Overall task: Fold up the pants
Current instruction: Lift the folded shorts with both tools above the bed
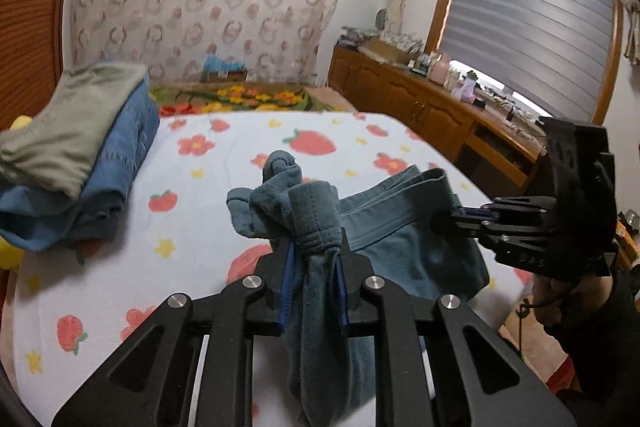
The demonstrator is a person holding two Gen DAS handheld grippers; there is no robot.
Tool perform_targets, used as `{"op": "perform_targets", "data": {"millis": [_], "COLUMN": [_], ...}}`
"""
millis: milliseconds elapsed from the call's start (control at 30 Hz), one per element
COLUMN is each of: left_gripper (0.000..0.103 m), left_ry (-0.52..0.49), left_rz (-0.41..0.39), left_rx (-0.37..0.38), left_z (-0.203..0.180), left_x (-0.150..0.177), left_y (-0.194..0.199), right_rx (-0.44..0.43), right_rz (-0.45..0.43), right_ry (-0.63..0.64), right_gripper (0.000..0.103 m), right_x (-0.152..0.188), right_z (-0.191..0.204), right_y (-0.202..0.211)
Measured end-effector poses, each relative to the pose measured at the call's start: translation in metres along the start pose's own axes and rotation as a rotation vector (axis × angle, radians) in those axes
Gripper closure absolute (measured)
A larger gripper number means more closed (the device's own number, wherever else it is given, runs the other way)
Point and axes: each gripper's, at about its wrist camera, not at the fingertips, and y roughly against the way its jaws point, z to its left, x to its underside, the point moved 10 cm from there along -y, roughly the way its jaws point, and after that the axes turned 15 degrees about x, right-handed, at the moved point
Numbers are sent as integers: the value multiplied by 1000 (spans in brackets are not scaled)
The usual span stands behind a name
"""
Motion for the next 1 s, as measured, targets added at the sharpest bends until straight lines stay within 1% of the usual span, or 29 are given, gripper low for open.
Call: {"op": "perform_targets", "data": {"millis": [200,333,433,567,800,1000], "left_gripper": [85,85,85,85,85,85], "left_ry": [-33,-52,-62,-73,-97,-107], "left_rz": [-52,-99,-119,-137,-166,-162], "left_rx": [6,-8,-12,-19,-34,-56], "left_z": [-15,-21,-24,-26,-29,-22], "left_x": [-17,-30,-37,-44,-57,-62], "left_y": [16,30,36,43,56,60], "right_rx": [2,0,0,1,3,-2], "right_rz": [-54,-91,-118,-150,-197,-220], "right_ry": [5,8,11,20,39,45], "right_gripper": [94,94,94,94,94,94], "right_x": [-10,-18,-23,-31,-43,-46], "right_z": [0,-1,-2,-2,-2,0], "right_y": [23,39,51,65,78,82]}}
